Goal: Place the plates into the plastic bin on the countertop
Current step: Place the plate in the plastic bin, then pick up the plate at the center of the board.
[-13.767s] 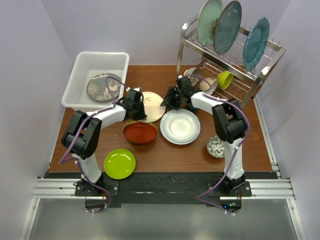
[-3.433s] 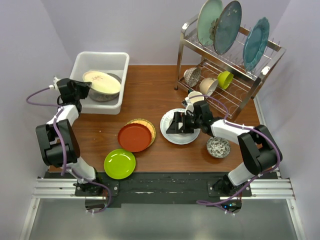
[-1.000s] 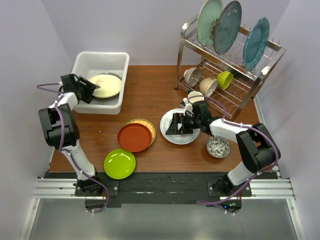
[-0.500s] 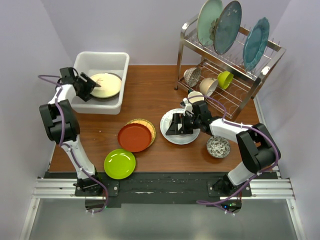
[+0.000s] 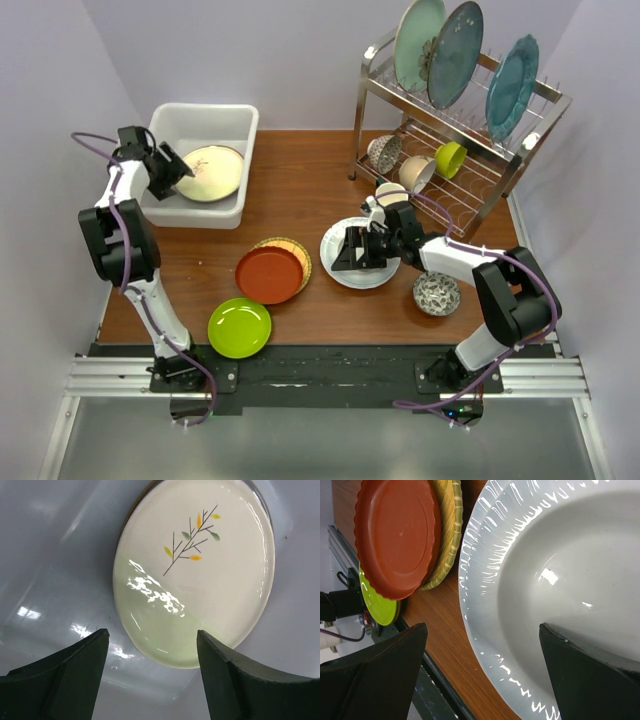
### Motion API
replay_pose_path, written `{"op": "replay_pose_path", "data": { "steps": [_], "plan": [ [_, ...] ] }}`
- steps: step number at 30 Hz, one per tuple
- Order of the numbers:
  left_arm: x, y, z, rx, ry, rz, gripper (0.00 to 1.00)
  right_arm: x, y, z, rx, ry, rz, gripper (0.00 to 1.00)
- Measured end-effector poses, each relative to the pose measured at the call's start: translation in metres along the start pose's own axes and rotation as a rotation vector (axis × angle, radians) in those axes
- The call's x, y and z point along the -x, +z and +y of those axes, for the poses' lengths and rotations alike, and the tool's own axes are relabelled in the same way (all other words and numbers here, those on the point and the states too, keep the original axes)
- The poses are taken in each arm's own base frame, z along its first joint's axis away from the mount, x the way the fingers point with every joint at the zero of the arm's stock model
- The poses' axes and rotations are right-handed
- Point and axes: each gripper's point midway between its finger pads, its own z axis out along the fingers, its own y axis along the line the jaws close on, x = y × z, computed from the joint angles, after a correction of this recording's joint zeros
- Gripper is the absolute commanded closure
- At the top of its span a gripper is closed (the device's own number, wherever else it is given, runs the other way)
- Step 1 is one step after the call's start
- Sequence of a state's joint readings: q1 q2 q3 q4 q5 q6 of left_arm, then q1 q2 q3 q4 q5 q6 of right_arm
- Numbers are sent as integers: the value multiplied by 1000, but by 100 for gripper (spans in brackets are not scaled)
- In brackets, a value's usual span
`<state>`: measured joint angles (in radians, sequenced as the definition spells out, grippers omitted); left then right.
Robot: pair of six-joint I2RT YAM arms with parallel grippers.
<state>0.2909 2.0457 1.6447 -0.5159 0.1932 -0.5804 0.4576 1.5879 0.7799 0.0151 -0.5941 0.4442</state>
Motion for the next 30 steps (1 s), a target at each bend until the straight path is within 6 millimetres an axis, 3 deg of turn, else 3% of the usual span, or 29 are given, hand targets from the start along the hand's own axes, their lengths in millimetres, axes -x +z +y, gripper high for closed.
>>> {"op": "replay_pose_path", "data": {
  "steps": [6,15,19,24,30],
  "plan": [
    [26,-40,-21,5,103,-128,21,-2,-1,0,-3,4,5,1],
    [38,-129,-99,-165,232,-295,20,-6,-6,0,-18,10,21,1],
    [24,-153,-122,-226,280,-316,21,-5,-10,3,-22,9,25,1],
    [-20,-172,-132,-271,340,-278,23,3,-15,12,-13,-2,11,1],
    [-60,-189,-113,-277,360,-238,28,9,-13,35,20,-41,9,1]
  ]
}}
